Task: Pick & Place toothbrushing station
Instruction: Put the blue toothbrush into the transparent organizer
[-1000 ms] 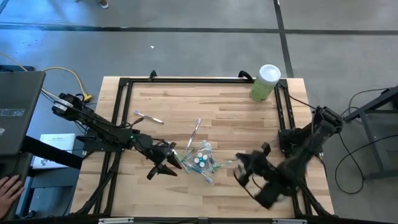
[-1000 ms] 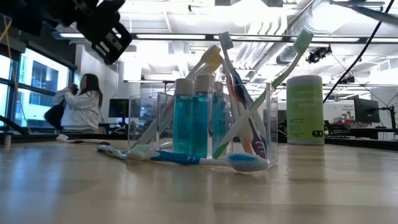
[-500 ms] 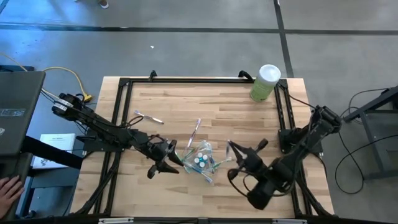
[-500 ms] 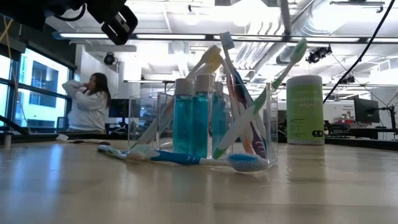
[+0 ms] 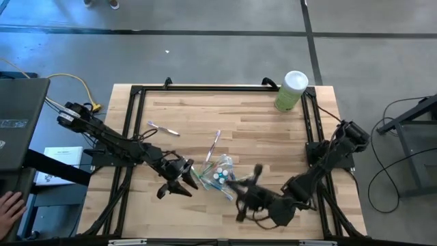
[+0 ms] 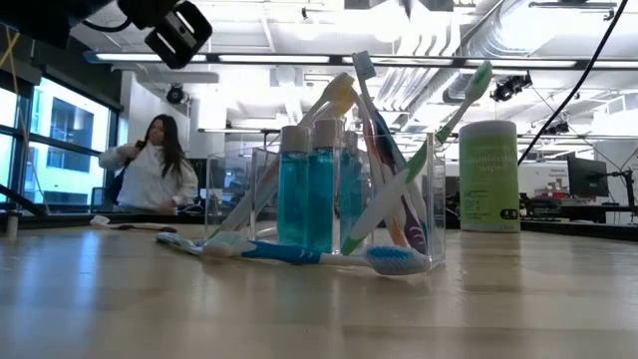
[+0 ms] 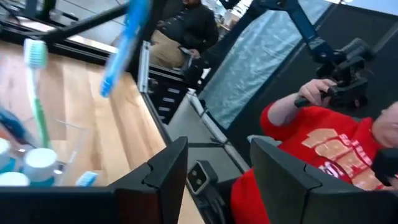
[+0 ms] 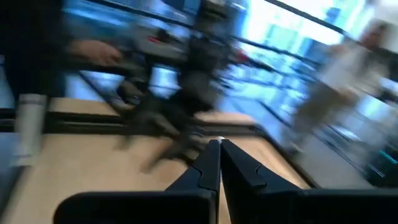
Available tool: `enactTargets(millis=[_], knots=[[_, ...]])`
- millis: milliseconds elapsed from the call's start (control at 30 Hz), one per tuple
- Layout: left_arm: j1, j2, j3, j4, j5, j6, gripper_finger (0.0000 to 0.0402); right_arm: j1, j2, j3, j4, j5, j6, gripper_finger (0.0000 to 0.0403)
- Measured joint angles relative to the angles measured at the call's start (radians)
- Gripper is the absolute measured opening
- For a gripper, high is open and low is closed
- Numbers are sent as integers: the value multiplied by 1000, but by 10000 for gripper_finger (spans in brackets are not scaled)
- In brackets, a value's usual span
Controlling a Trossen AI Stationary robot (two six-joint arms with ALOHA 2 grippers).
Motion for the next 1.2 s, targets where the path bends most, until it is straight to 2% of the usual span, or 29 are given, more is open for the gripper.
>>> enactTargets(millis=[67, 133, 267, 400, 533, 700, 1200], knots=[[-11, 0, 0, 0, 0, 0, 171, -6, 27, 0, 113, -77, -90, 2], [-26, 0, 0, 4, 0, 0, 171, -8, 45, 0, 153, -87, -123, 2], [-57, 0, 0, 4, 0, 0, 171, -11, 76, -33, 181, -35, -118, 2], [-83, 0, 0, 8, -22, 1, 171, -10, 77, -144, 325, 36, -122, 2], [-98, 0, 0, 7, -56, 12, 171, -15, 78, -271, 517, 34, -130, 2], [-101, 0, 0, 7, -75, 11, 171, -24, 78, -385, 673, 37, -124, 2], [-102, 0, 0, -2, -127, 8, 171, -19, 77, -409, 721, 31, -171, 3]])
